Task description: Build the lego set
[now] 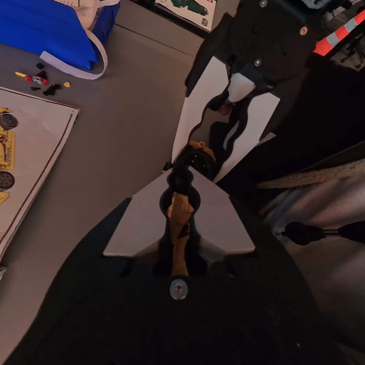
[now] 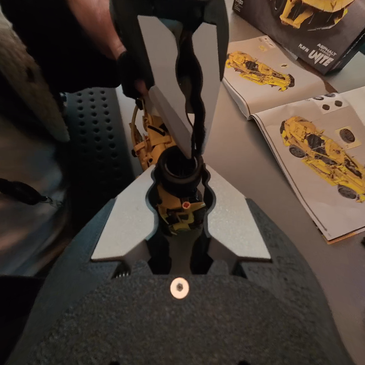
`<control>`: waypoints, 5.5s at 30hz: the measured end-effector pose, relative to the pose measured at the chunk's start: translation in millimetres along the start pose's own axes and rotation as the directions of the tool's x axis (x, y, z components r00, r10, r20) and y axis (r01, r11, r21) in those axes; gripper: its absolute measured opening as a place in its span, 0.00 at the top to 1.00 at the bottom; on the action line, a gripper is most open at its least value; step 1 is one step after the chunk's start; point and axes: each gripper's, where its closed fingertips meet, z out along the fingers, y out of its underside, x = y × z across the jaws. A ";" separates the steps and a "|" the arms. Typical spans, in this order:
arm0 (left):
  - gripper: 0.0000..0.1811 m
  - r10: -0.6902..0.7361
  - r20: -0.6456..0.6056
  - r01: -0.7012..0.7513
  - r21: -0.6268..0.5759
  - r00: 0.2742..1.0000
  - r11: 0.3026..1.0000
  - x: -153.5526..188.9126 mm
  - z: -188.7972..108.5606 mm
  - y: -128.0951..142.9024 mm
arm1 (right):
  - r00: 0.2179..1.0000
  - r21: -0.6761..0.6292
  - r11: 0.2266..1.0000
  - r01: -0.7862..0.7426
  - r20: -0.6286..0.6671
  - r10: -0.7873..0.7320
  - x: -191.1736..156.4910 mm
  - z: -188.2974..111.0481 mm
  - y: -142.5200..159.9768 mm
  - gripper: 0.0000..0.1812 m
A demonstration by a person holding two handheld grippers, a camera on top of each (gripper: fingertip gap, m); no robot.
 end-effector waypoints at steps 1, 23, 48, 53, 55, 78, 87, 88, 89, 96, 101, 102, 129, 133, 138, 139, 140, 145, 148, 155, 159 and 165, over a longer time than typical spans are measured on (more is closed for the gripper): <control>0.95 0.001 0.009 -0.001 0.001 1.000 1.000 -1.1 0.3 -0.4 | 0.999 0.011 0.999 -0.035 0.018 0.034 0.8 0.1 -0.4 0.76; 0.95 0.025 -0.004 -0.025 0.007 1.000 1.000 2.0 0.2 0.5 | 0.970 0.091 0.970 -0.224 0.120 0.212 -3.5 -5.2 -3.4 0.77; 0.95 0.068 0.009 -0.068 0.002 0.998 0.998 4.5 3.1 -0.8 | 0.986 -0.076 0.983 -0.168 -0.016 0.168 4.5 -13.9 4.7 0.89; 0.95 0.051 -0.012 -0.051 -0.006 0.999 0.999 3.3 2.0 1.9 | 0.995 -0.186 0.980 -0.070 -0.082 0.055 7.0 -13.7 -0.7 0.89; 0.96 0.069 0.001 -0.069 -0.004 0.998 0.998 3.0 1.0 2.8 | 0.996 -0.207 0.977 -0.052 -0.083 0.035 6.9 -12.8 -1.8 0.89; 0.96 0.125 0.038 -0.125 -0.011 0.991 0.992 3.2 4.3 2.0 | 0.995 -0.113 0.988 -0.104 -0.022 0.102 8.1 -13.2 0.6 0.89; 0.96 0.105 0.011 -0.105 -0.008 0.994 0.994 4.9 3.7 2.6 | 0.997 -0.112 0.994 -0.013 -0.083 0.004 -2.1 -6.9 -4.6 0.97; 0.96 0.103 0.007 -0.102 -0.008 0.995 0.995 5.6 3.9 2.8 | 0.997 -0.127 0.992 -0.016 -0.076 0.007 -2.7 -7.4 -3.8 0.96; 0.96 0.104 0.009 -0.104 -0.009 0.995 0.995 5.7 3.9 2.8 | 0.997 -0.143 0.989 -0.031 -0.071 0.021 -2.7 -7.2 -3.5 0.96; 0.96 0.115 0.025 -0.114 -0.020 0.993 0.993 3.4 5.1 3.7 | 0.997 -0.137 0.989 -0.064 -0.051 0.057 -1.3 -6.2 -2.0 0.96; 0.96 0.124 0.034 -0.123 -0.020 0.992 0.992 3.4 5.2 3.7 | 0.997 -0.116 0.991 -0.069 -0.040 0.065 -1.1 -6.3 -3.0 0.96; 0.96 0.128 0.034 -0.127 -0.013 0.991 0.992 2.9 5.1 2.4 | 0.998 -0.103 0.993 -0.061 -0.023 0.059 -0.3 -7.3 -3.6 0.96; 0.95 0.224 0.056 -0.225 0.025 0.973 0.974 10.0 1.7 -0.3 | 0.475 -0.645 0.737 -0.200 0.595 0.649 5.0 -11.8 7.4 0.79; 0.95 0.233 0.055 -0.235 0.025 0.971 0.972 13.4 1.9 0.7 | 0.465 -0.644 0.745 -0.173 0.614 0.638 -7.4 -3.4 14.0 0.76; 0.95 0.221 0.044 -0.222 0.022 0.974 0.975 17.4 1.7 2.9 | 0.389 -0.627 0.765 -0.147 0.675 0.628 -11.8 -3.5 13.3 0.74; 0.95 0.217 0.038 -0.218 0.022 0.975 0.976 18.7 1.7 3.4 | 0.369 -0.625 0.768 -0.141 0.687 0.627 -13.7 -4.3 13.2 0.71; 0.95 0.213 0.033 -0.214 0.022 0.976 0.977 19.6 1.7 3.7 | 0.350 -0.622 0.771 -0.136 0.698 0.624 -15.0 -4.8 12.7 0.69; 0.95 0.212 0.044 -0.213 0.023 0.976 0.977 16.7 1.7 2.6 | 0.328 -0.606 0.784 -0.134 0.719 0.612 -14.7 -3.3 10.6 0.59; 0.95 0.208 0.041 -0.209 0.023 0.977 0.978 16.3 1.8 2.4 | 0.342 -0.603 0.792 -0.095 0.727 0.595 -17.0 -2.0 11.6 0.61; 0.95 0.186 0.030 -0.186 0.015 0.982 0.982 16.8 2.0 4.2 | 0.309 -0.610 0.791 -0.049 0.743 0.593 -20.1 1.3 15.3 0.71; 0.96 0.227 0.077 -0.228 0.008 0.971 0.974 12.3 3.0 3.2 | 0.277 -0.660 0.747 -0.082 0.705 0.653 -16.2 0.4 16.3 0.72; 0.96 0.204 0.042 -0.204 0.003 0.978 0.979 14.1 3.9 4.4 | 0.292 -0.685 0.726 -0.057 0.684 0.668 -17.3 -1.9 18.4 0.73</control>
